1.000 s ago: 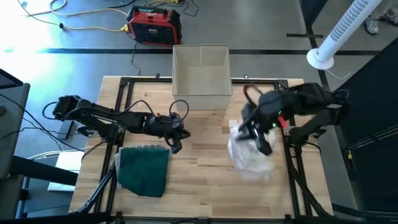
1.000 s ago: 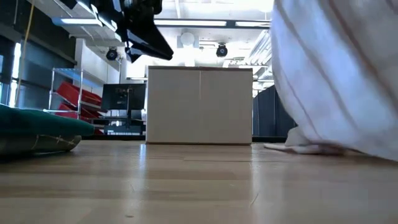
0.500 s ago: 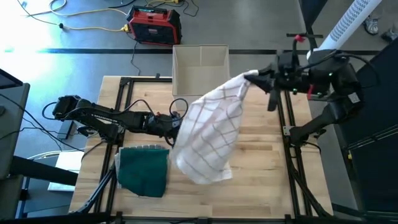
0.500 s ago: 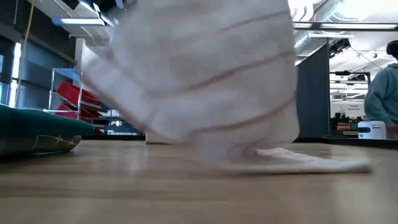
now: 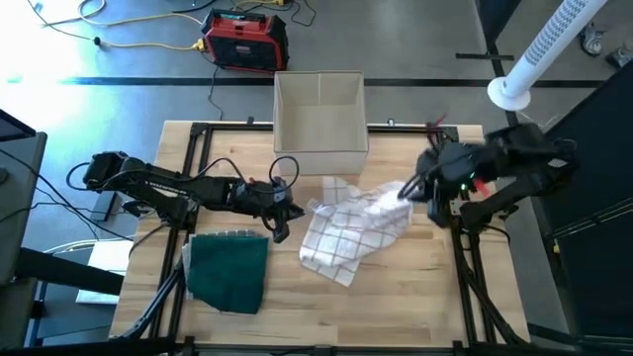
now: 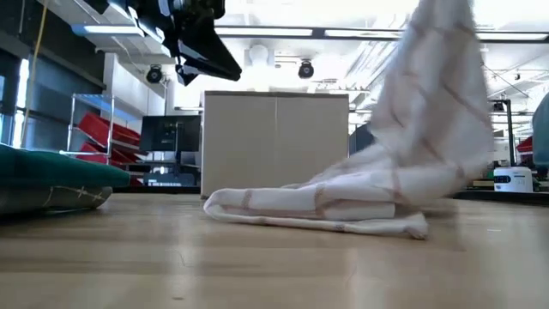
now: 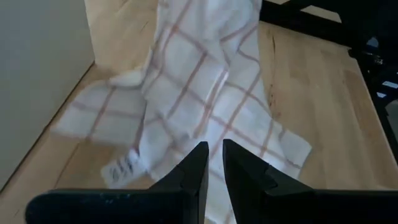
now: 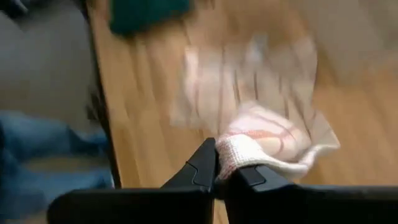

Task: Fold towel
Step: Fold the white patterned kitchen towel

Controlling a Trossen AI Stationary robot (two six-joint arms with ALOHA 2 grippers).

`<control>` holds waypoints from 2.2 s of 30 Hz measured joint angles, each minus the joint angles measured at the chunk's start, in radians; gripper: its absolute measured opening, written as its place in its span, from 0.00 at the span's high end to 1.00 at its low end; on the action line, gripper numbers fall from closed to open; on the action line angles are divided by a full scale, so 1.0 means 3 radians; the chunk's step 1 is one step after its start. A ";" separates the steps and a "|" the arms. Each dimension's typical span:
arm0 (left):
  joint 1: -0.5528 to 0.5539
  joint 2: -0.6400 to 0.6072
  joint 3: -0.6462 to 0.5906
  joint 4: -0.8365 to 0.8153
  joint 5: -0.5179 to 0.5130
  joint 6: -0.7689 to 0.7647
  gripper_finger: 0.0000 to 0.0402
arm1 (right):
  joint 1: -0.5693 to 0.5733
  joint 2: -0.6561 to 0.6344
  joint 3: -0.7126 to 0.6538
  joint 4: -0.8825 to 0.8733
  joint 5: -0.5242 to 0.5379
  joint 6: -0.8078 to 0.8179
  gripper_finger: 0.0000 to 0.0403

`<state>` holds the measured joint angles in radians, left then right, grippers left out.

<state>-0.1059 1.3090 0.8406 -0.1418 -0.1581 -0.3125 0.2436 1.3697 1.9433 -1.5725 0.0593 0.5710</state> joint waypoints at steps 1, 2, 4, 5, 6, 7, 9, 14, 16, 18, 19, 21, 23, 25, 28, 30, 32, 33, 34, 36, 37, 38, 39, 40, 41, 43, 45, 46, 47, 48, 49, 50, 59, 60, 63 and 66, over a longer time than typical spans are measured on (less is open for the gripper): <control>0.0000 0.0001 0.0000 -0.0031 -0.0001 -0.0015 0.90 | 0.0036 -0.0001 -0.0135 -0.0024 -0.0036 0.0069 1.00; 0.0000 0.0002 0.0000 -0.0059 -0.0001 -0.0028 0.90 | 0.0069 -0.0011 -0.0281 0.0013 -0.0065 0.0104 1.00; -0.0009 0.0028 0.0000 -0.0078 0.0002 -0.0074 0.90 | 0.0144 -0.0016 -0.0543 0.0061 -0.0172 0.0118 1.00; -0.0018 0.0048 0.0000 -0.0086 0.0019 -0.0095 0.90 | 0.0178 -0.0019 -0.0645 0.0065 -0.0205 0.0118 1.00; -0.0023 0.0078 0.0000 -0.0069 0.0037 -0.0113 0.90 | 0.0214 -0.0025 -0.0745 0.0072 -0.0216 0.0118 1.00; -0.0023 0.0104 0.0000 -0.0036 0.0058 -0.0114 0.90 | 0.0244 -0.0032 -0.0841 0.0073 -0.0218 0.0133 1.00; -0.0023 0.0192 0.0000 0.0072 0.0069 -0.0132 0.90 | 0.0283 -0.0032 -0.1002 0.0100 -0.0216 0.0191 1.00; -0.0022 0.0505 0.0003 0.0765 0.0139 0.0089 0.87 | 0.0377 -0.0028 -0.1229 0.0216 -0.0226 0.0351 1.00; -0.0023 0.0661 0.0054 0.0939 0.0160 0.0514 0.83 | 0.0406 -0.0028 -0.1251 0.0264 -0.0230 0.0375 1.00; -0.0025 0.0838 0.0155 0.1001 0.0069 0.0923 0.77 | 0.0434 -0.0028 -0.1251 0.0352 -0.0224 0.0430 1.00; -0.0025 0.0928 0.0204 0.1009 0.0013 0.1078 0.74 | 0.0446 -0.0028 -0.1251 0.0397 -0.0215 0.0446 1.00; -0.0010 0.1128 0.0307 0.1043 -0.0093 0.1351 0.68 | 0.0467 -0.0030 -0.1251 0.0471 -0.0204 0.0482 1.00; 0.0011 0.1320 0.0379 0.1038 -0.0170 0.1591 0.64 | 0.0479 -0.0032 -0.1251 0.0501 -0.0185 0.0526 1.00; 0.0032 0.1512 0.0451 0.1031 -0.0246 0.1830 0.60 | 0.0490 -0.0035 -0.1251 0.0531 -0.0167 0.0570 1.00; 0.0064 0.1800 0.0559 0.1020 -0.0360 0.2188 0.54 | 0.0507 -0.0038 -0.1251 0.0574 -0.0141 0.0634 1.00; 0.0053 0.1917 0.0641 0.1038 -0.0491 0.2332 0.52 | 0.0507 -0.0038 -0.1251 0.0572 -0.0144 0.0648 1.00; 0.0030 0.1997 0.0722 0.1093 -0.0581 0.2477 0.52 | 0.0508 -0.0038 -0.1251 0.0573 -0.0144 0.0662 1.00; 0.0020 0.2041 0.0760 0.1094 -0.0585 0.2552 0.52 | 0.0507 -0.0038 -0.1251 0.0573 -0.0143 0.0662 1.00; 0.0016 0.2081 0.0793 0.1088 -0.0579 0.2622 0.53 | 0.0506 -0.0038 -0.1251 0.0573 -0.0142 0.0662 1.00; -0.0002 0.2123 0.0826 0.0997 -0.0524 0.2709 0.53 | 0.0507 -0.0038 -0.1251 0.0572 -0.0137 0.0659 1.00; -0.0009 0.2135 0.0829 0.0968 -0.0499 0.2725 0.53 | 0.0507 -0.0038 -0.1251 0.0573 -0.0137 0.0665 1.00; -0.0022 0.2139 0.0836 0.0930 -0.0486 0.2731 0.54 | 0.0507 -0.0038 -0.1251 0.0574 -0.0137 0.0690 1.00; -0.0035 0.2140 0.0838 0.0868 -0.0491 0.2732 0.54 | 0.0507 -0.0038 -0.1251 0.0572 -0.0137 0.0711 1.00; -0.0047 0.2140 0.0835 0.0812 -0.0504 0.2736 0.54 | 0.0507 -0.0038 -0.1251 0.0571 -0.0137 0.0715 1.00; -0.0055 0.2141 0.0832 0.0788 -0.0524 0.2740 0.54 | 0.0507 -0.0038 -0.1251 0.0574 -0.0137 0.0715 1.00; -0.0066 0.2141 0.0830 0.0807 -0.0578 0.2730 0.54 | 0.0507 -0.0038 -0.1251 0.0572 -0.0135 0.0715 1.00; -0.0043 0.2141 0.0833 0.0903 -0.0572 0.2726 0.54 | 0.0506 -0.0038 -0.1251 0.0574 -0.0110 0.0715 1.00; -0.0014 0.2140 0.0834 0.0922 -0.0541 0.2716 0.54 | 0.0507 -0.0038 -0.1251 0.0575 -0.0104 0.0715 1.00; 0.0013 0.2140 0.0833 0.0918 -0.0503 0.2709 0.54 | 0.0507 -0.0038 -0.1251 0.0574 -0.0091 0.0715 1.00; 0.0041 0.2150 0.0834 0.0917 -0.0448 0.2704 0.54 | 0.0507 -0.0038 -0.1251 0.0571 -0.0083 0.0714 1.00; 0.0065 0.2177 0.0834 0.0924 -0.0402 0.2705 0.54 | 0.0507 -0.0038 -0.1251 0.0572 -0.0078 0.0714 1.00; 0.0085 0.2197 0.0834 0.0919 -0.0376 0.2707 0.54 | 0.0507 -0.0038 -0.1251 0.0574 -0.0074 0.0714 1.00; 0.0030 0.2315 0.0829 0.1022 -0.0526 0.2851 0.54 | 0.0507 -0.0037 -0.1251 0.0591 -0.0028 0.0717 1.00; 0.0012 0.2316 0.0829 0.1087 -0.0572 0.2835 0.54 | 0.0507 -0.0037 -0.1251 0.0593 -0.0028 0.0717 1.00; -0.0022 0.2314 0.0830 0.1273 -0.0626 0.2802 0.54 | 0.0507 -0.0037 -0.1251 0.0597 -0.0023 0.0717 1.00; -0.0055 0.2314 0.0830 0.1380 -0.0688 0.2802 0.54 | 0.0507 -0.0037 -0.1250 0.0597 -0.0022 0.0715 1.00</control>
<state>-0.1225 2.0033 1.0897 0.2722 -0.3645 0.5282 0.3958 1.3586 1.5682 -1.3933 0.0527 0.7856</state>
